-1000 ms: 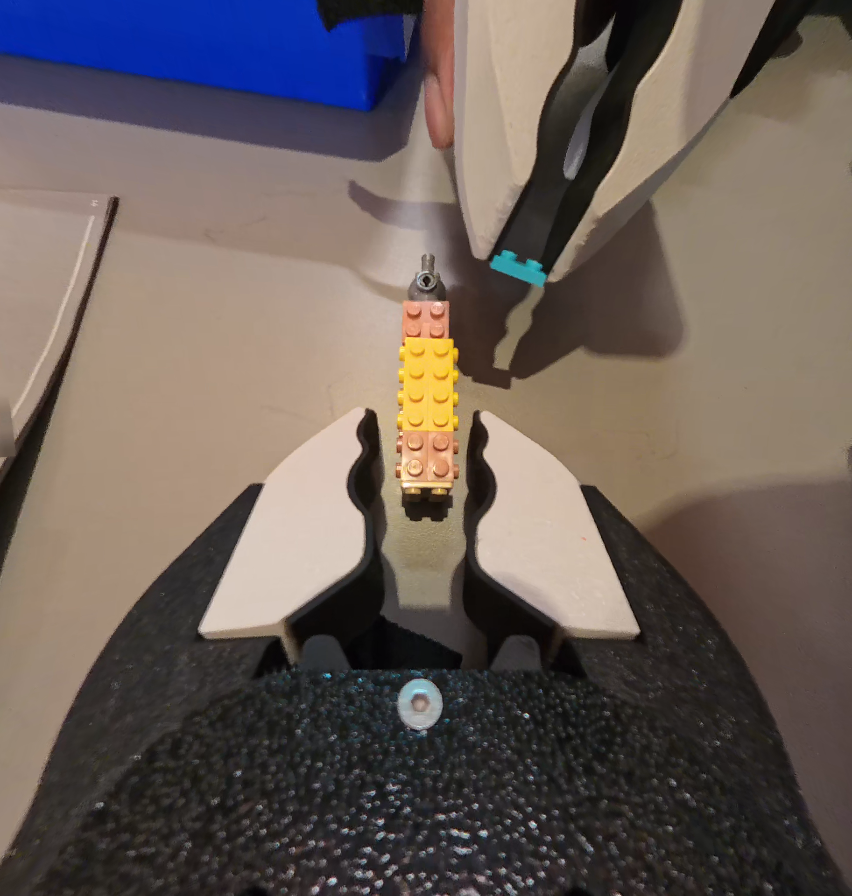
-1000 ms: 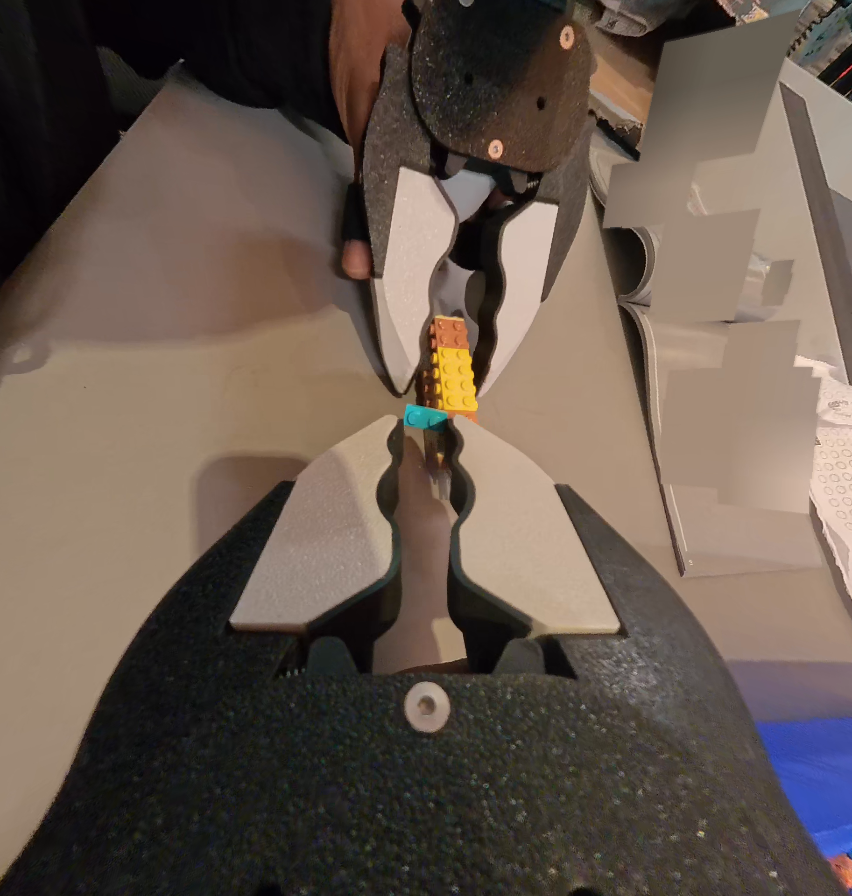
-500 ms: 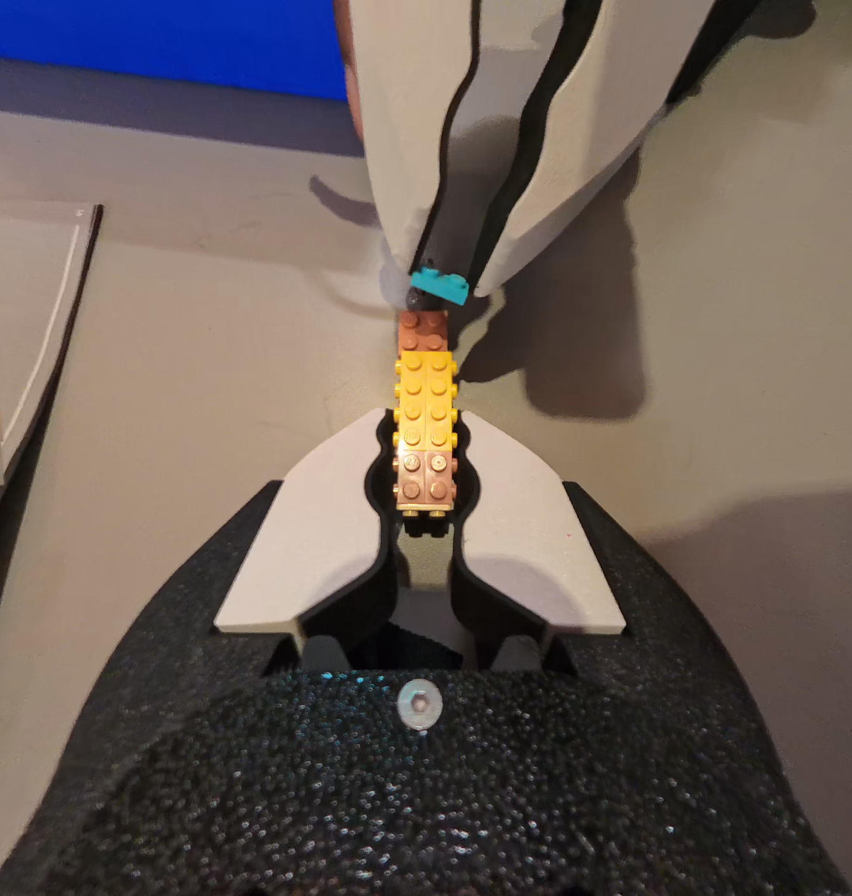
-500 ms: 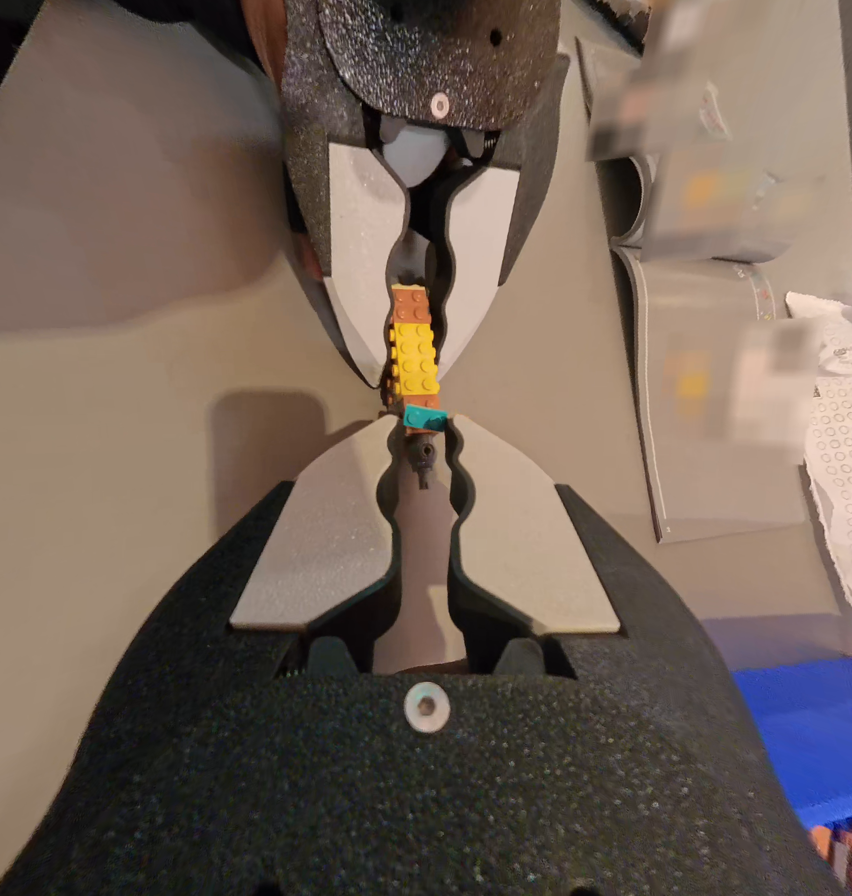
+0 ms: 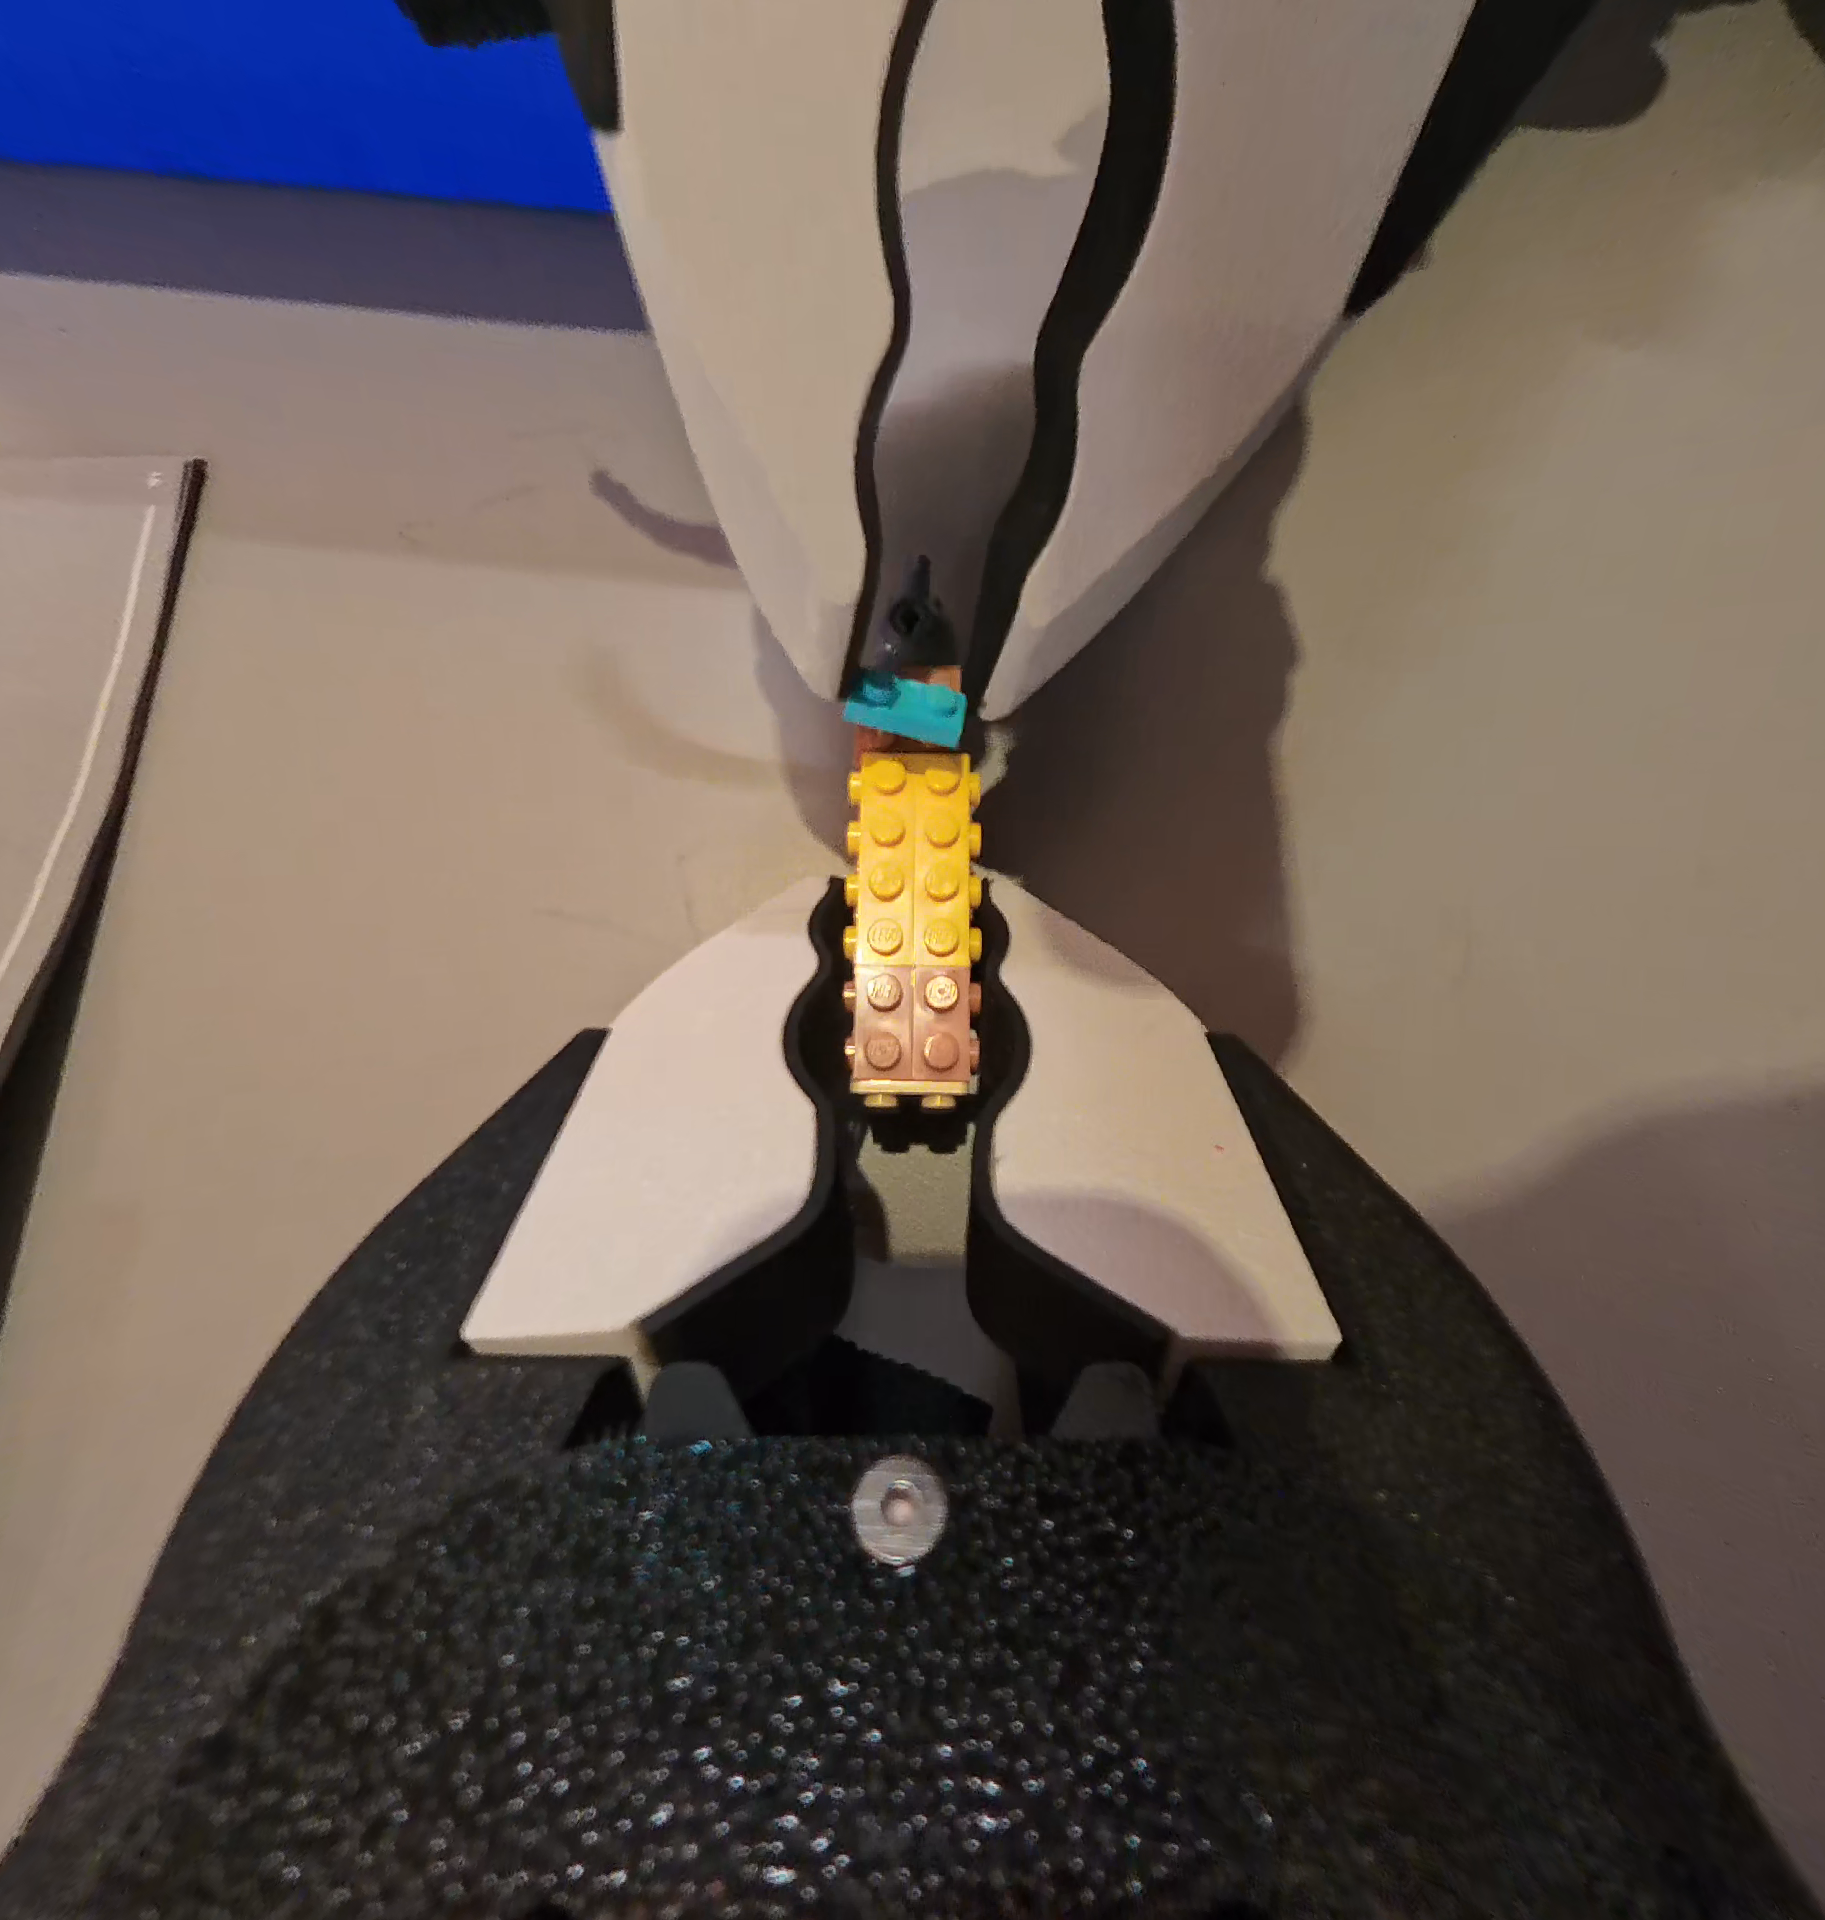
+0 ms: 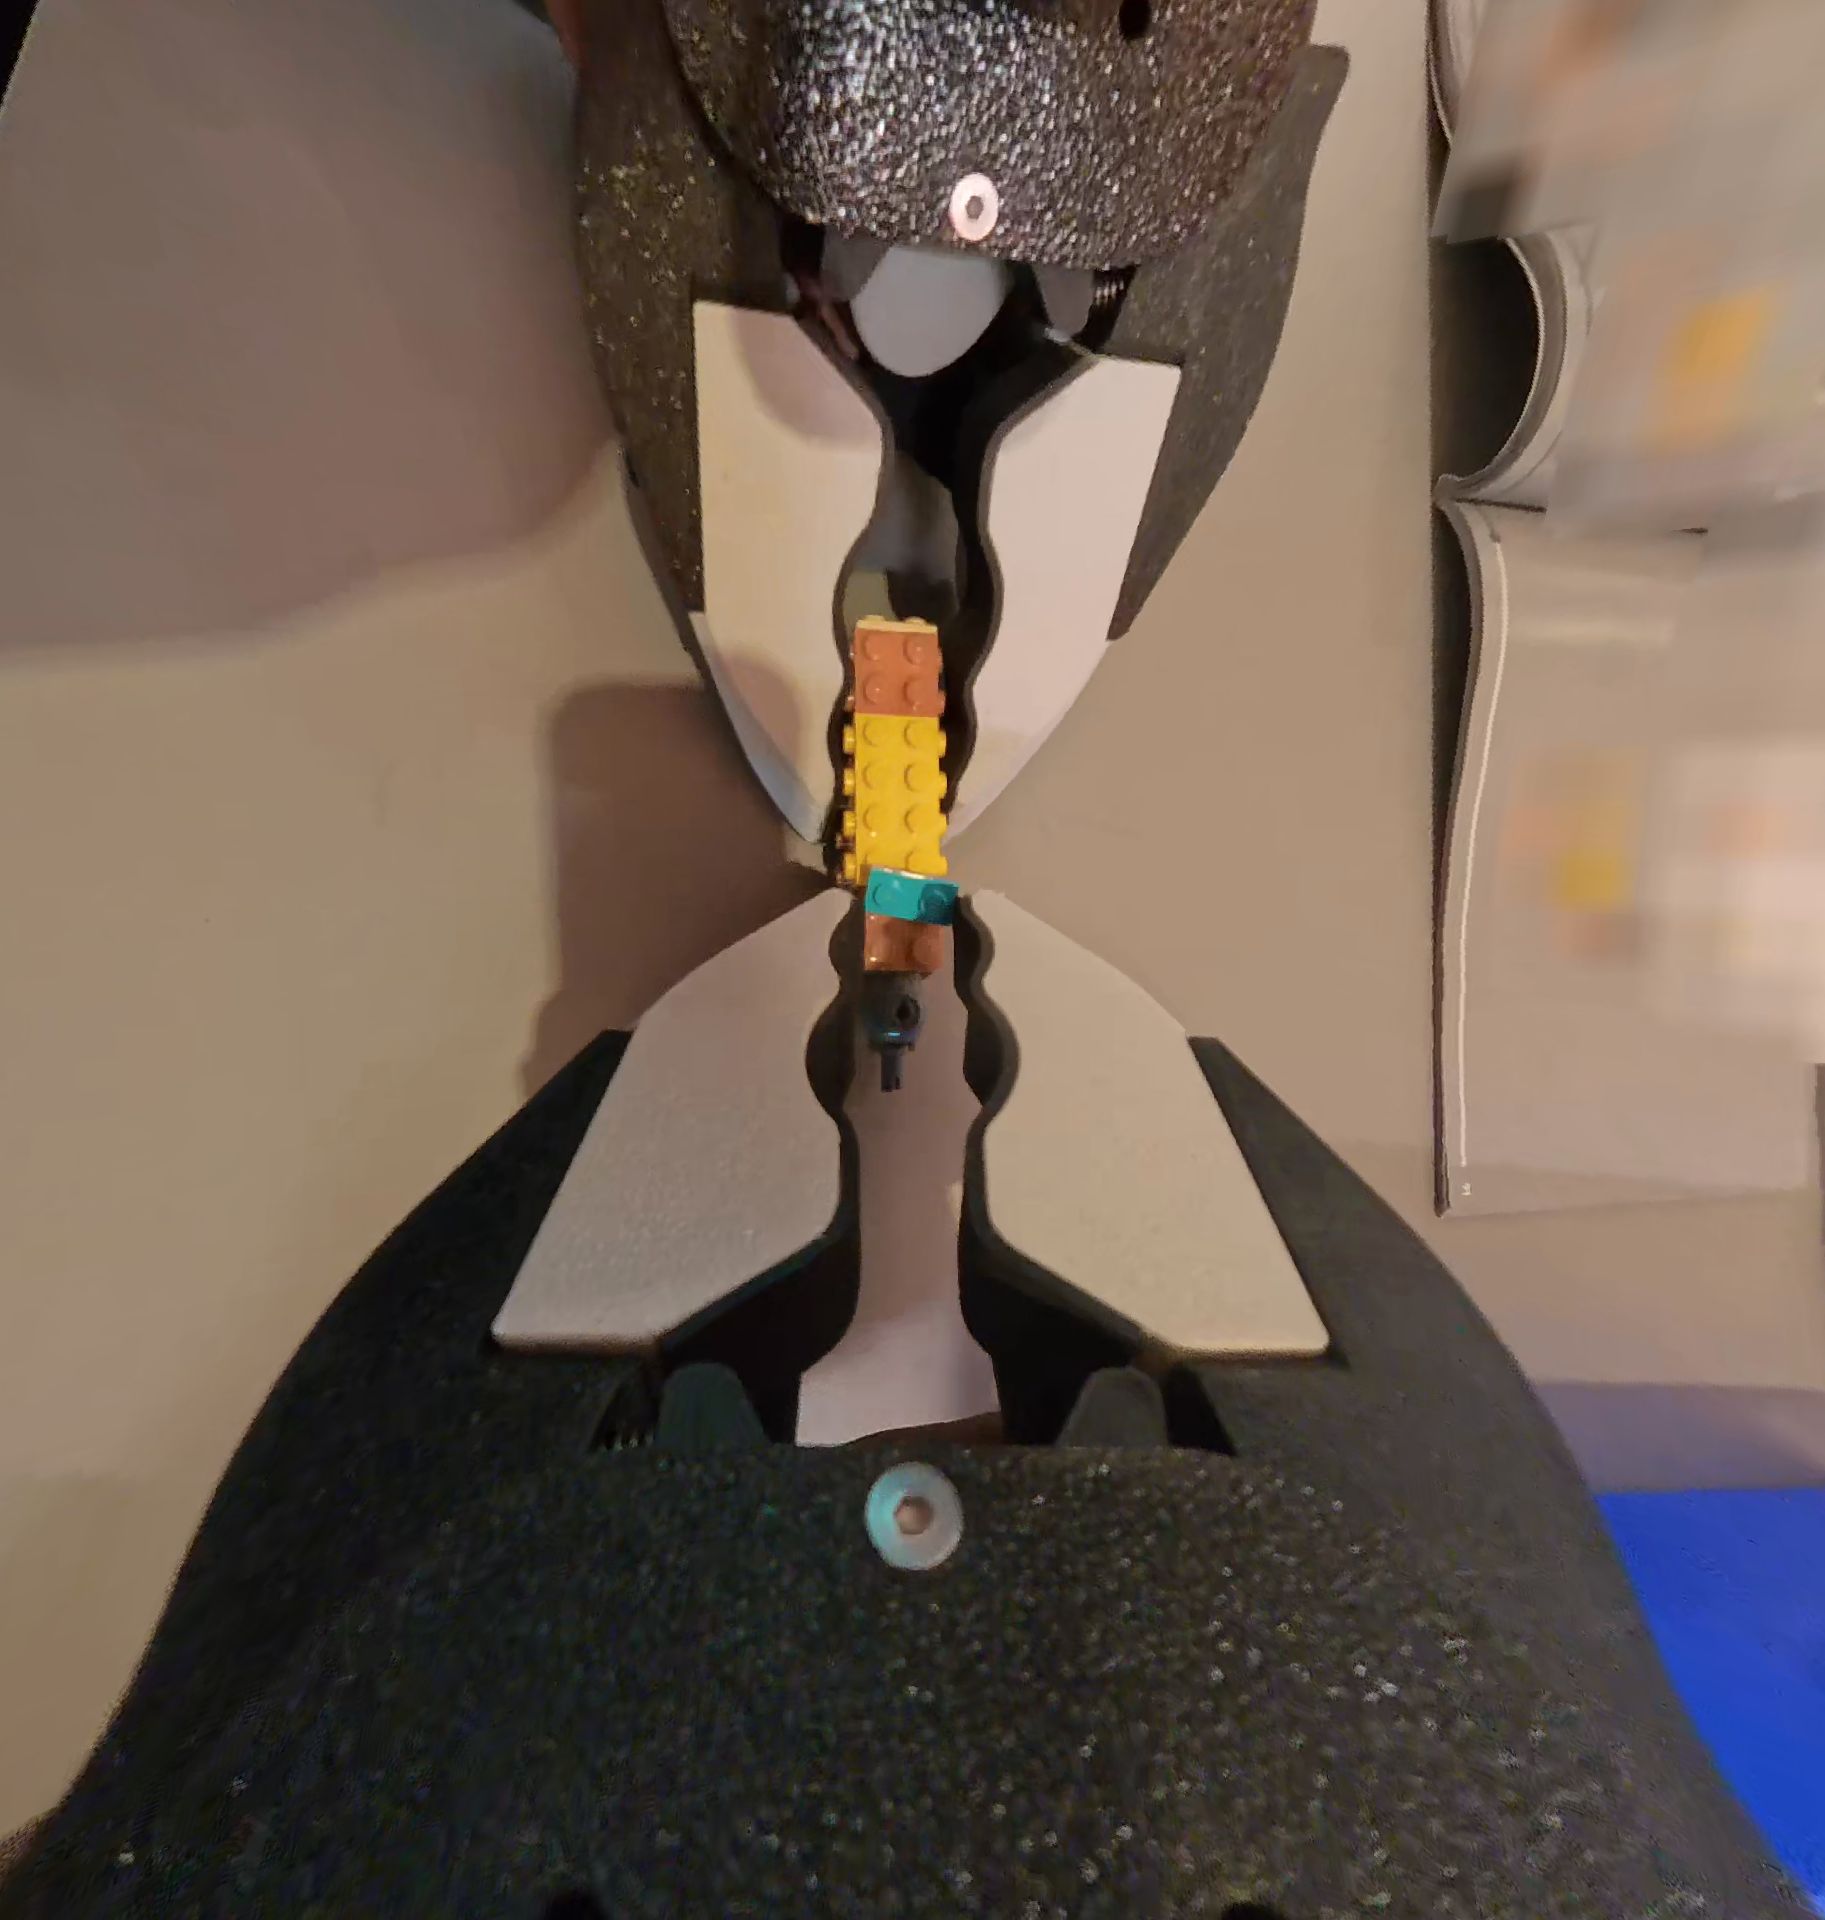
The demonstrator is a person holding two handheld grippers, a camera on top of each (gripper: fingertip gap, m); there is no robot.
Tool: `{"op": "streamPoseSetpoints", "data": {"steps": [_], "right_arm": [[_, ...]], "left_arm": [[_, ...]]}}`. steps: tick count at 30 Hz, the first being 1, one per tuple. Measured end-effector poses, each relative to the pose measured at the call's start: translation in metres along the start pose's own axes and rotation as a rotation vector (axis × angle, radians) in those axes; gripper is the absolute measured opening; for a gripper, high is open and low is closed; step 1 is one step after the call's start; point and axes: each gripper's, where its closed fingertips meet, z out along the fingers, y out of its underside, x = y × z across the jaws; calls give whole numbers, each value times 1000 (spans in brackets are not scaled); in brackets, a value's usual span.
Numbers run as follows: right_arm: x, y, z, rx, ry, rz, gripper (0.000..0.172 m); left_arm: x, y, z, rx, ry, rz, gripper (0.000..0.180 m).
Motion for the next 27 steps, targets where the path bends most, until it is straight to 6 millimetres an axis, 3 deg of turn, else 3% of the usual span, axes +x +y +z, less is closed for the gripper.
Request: {"op": "streamPoseSetpoints", "data": {"steps": [27], "right_arm": [[-4,4,6,-44,-73,-12,16]], "left_arm": [[2,1,-1,6,21,0,22]]}}
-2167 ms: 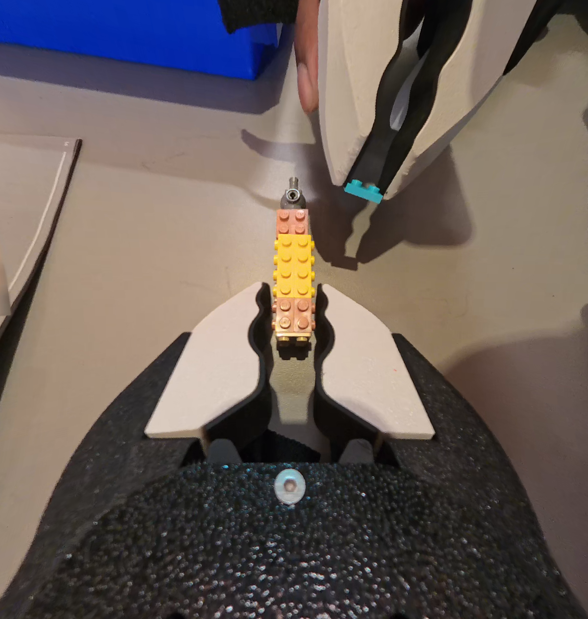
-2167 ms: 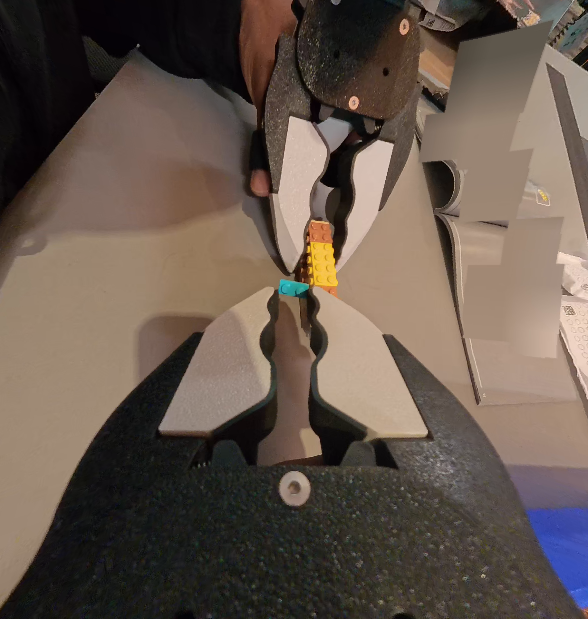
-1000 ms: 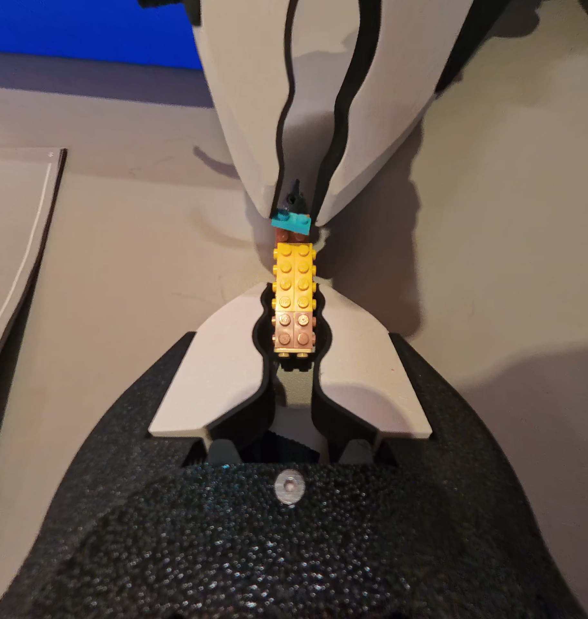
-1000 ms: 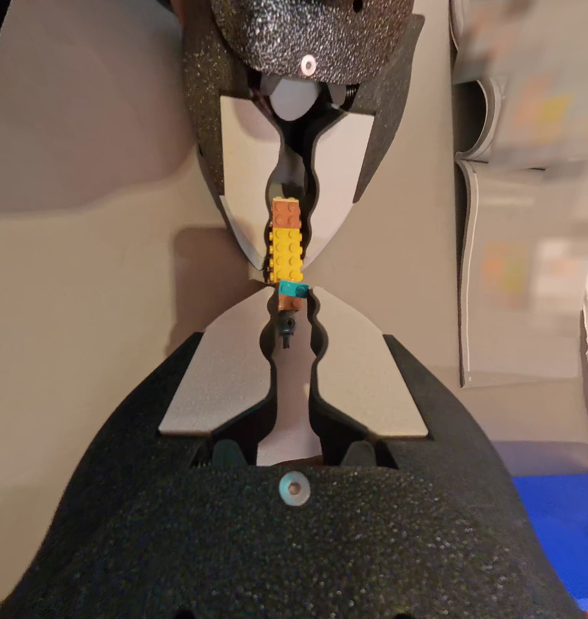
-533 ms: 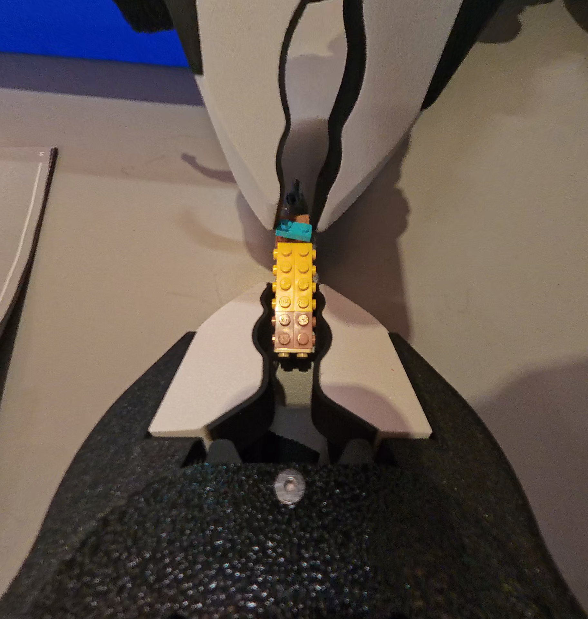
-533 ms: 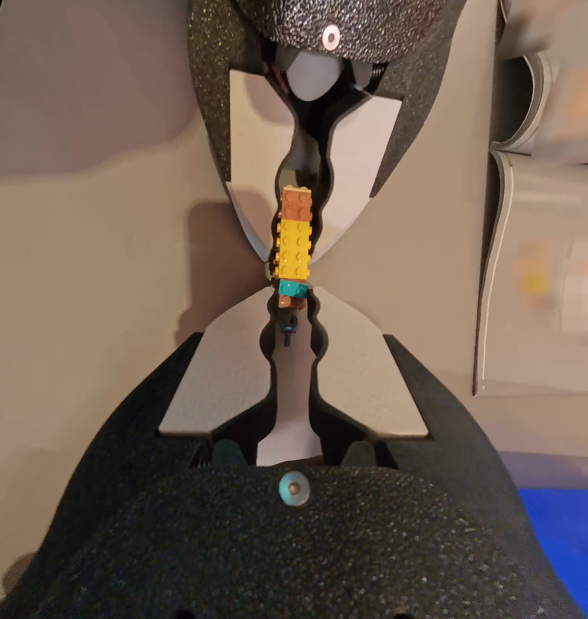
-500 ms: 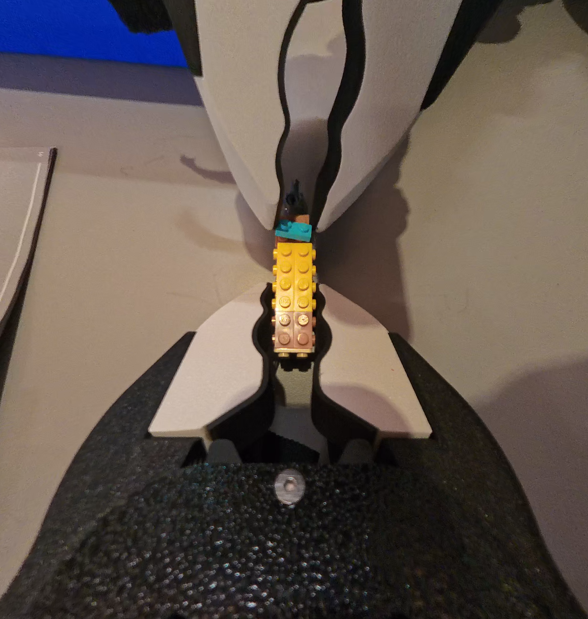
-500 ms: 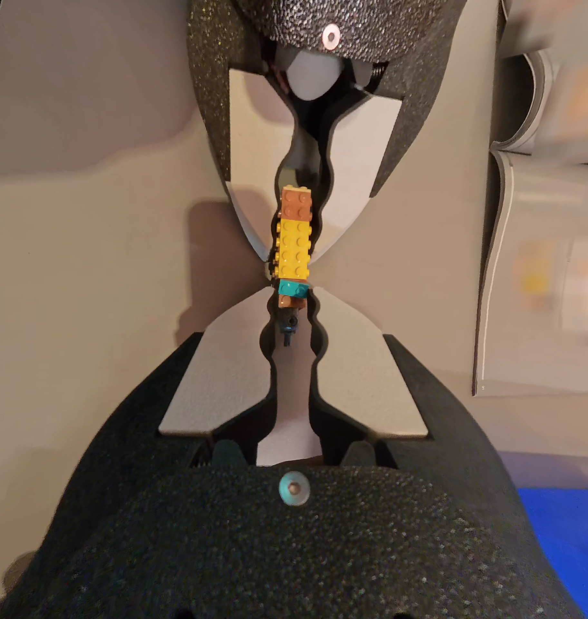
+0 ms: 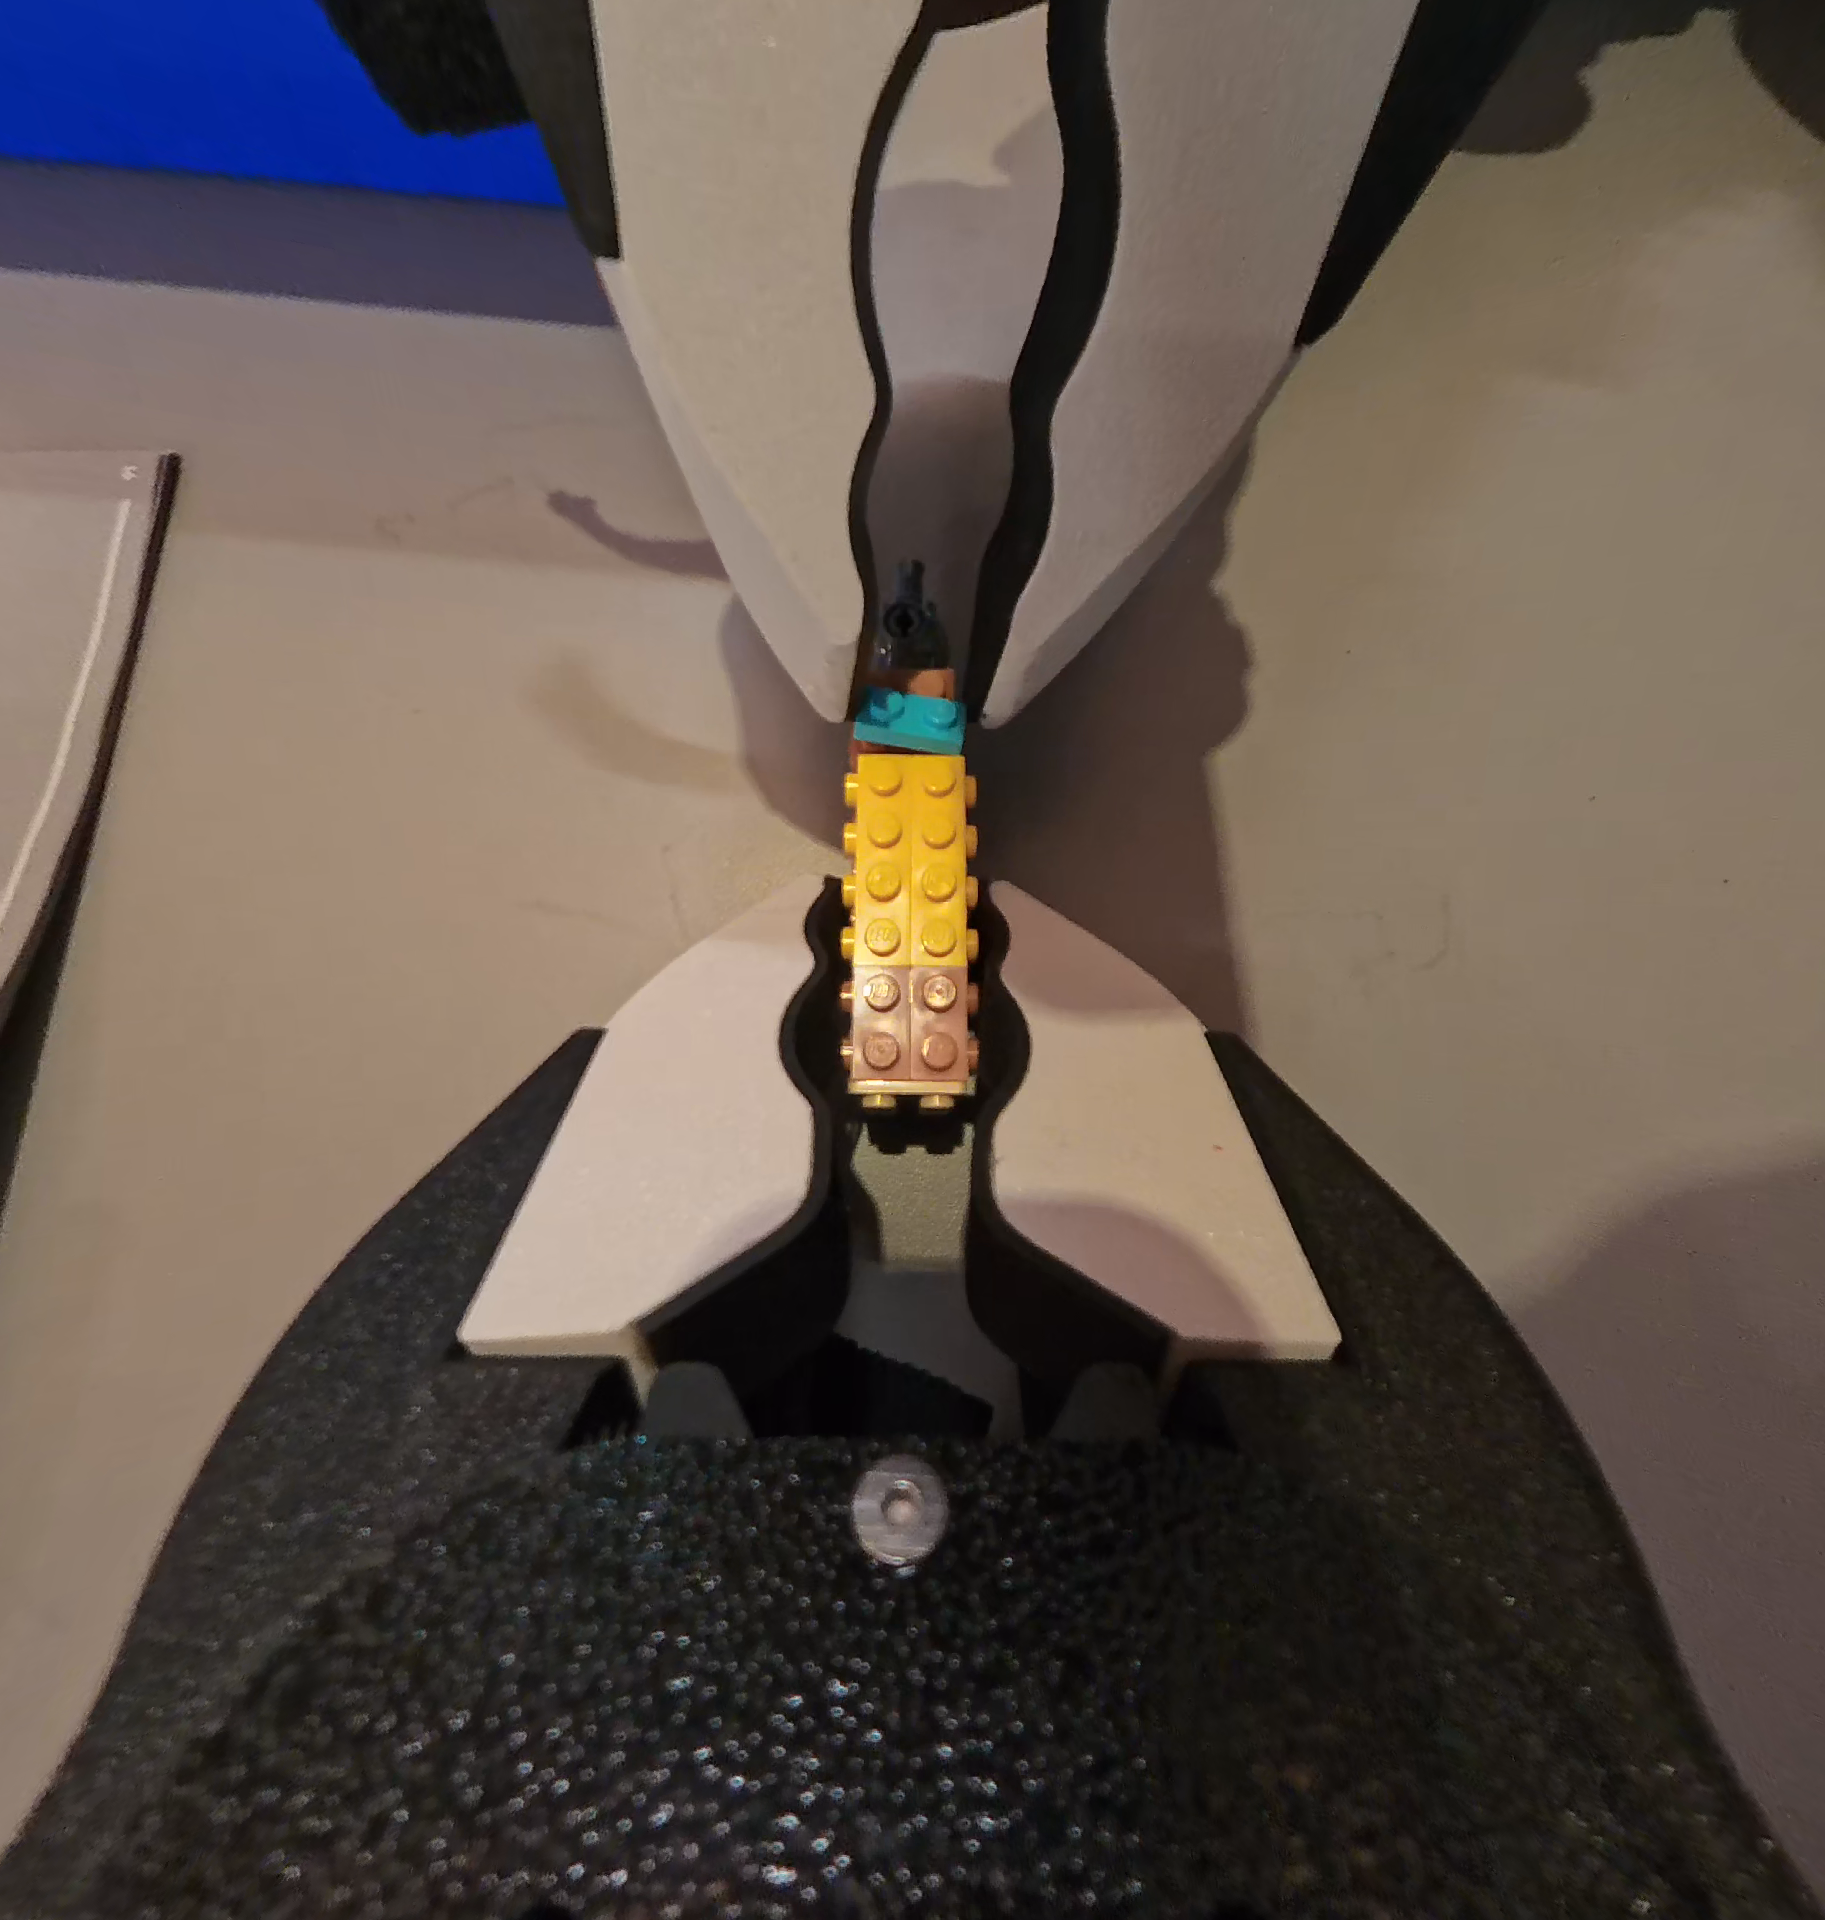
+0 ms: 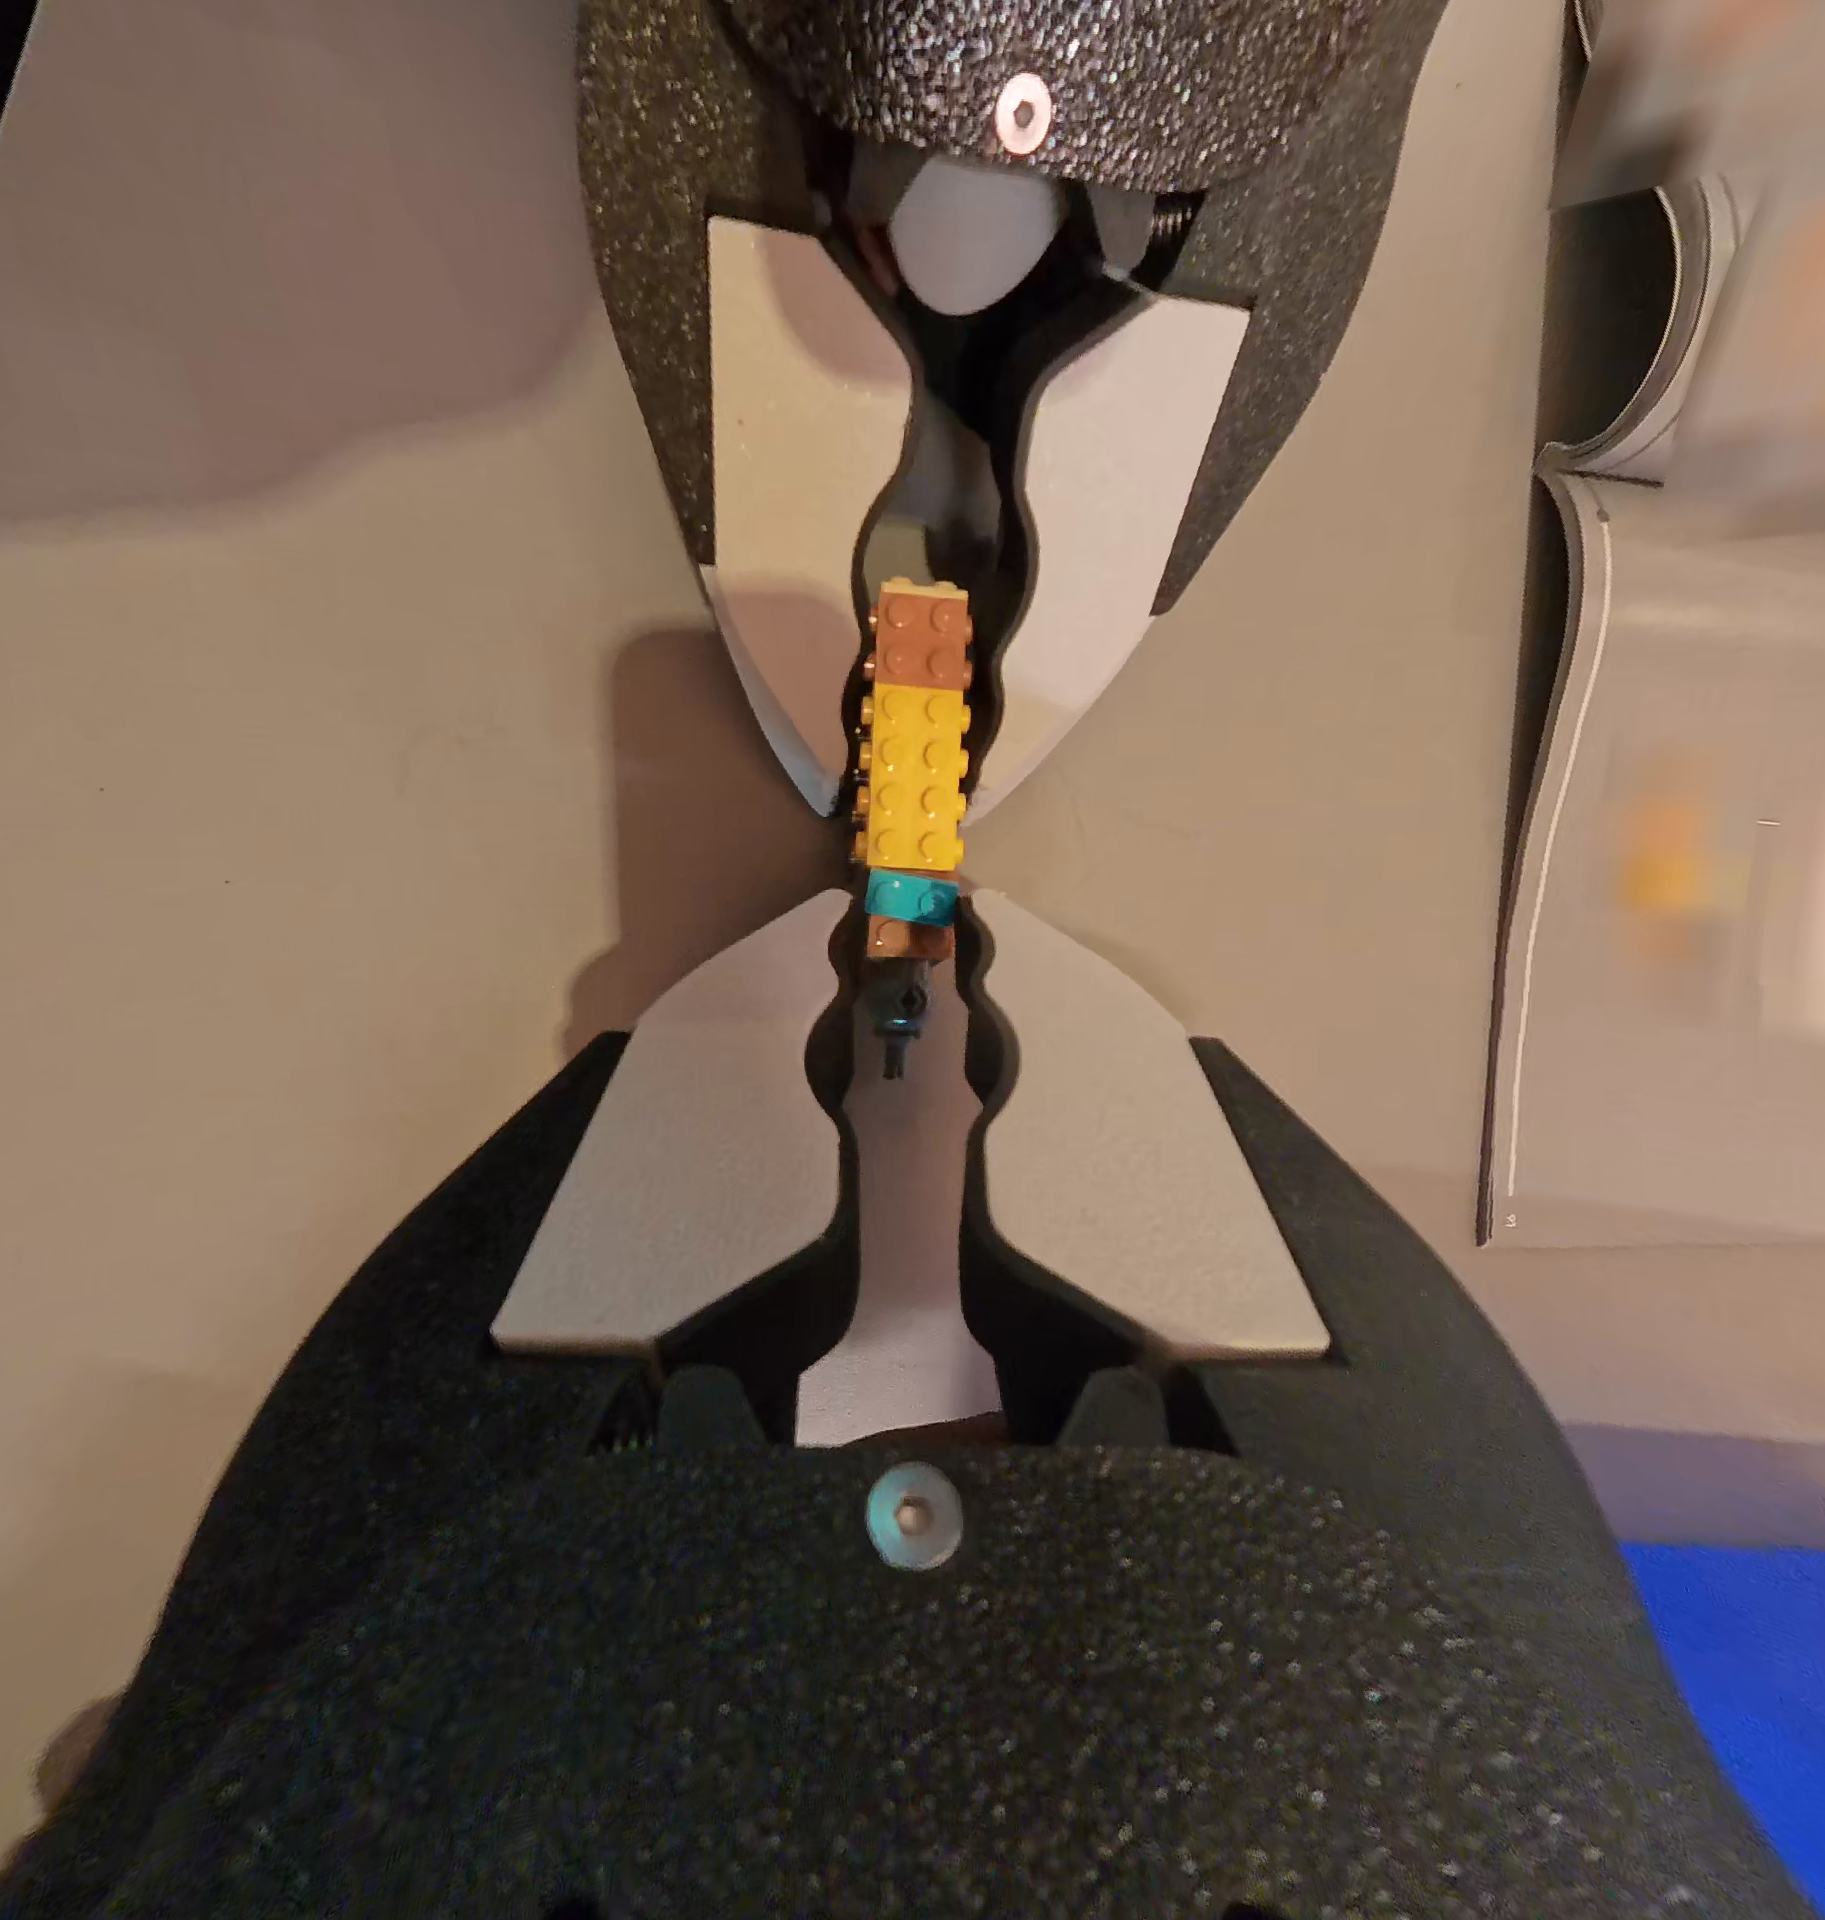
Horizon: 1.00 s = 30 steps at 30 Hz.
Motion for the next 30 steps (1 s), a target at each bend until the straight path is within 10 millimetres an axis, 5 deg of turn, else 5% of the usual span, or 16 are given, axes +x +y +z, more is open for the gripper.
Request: {"op": "streamPoseSetpoints", "data": {"steps": [30], "right_arm": [[3,-2,0,20,59,-6,19]], "left_arm": [[0,0,0,2,8,-7,22]]}}
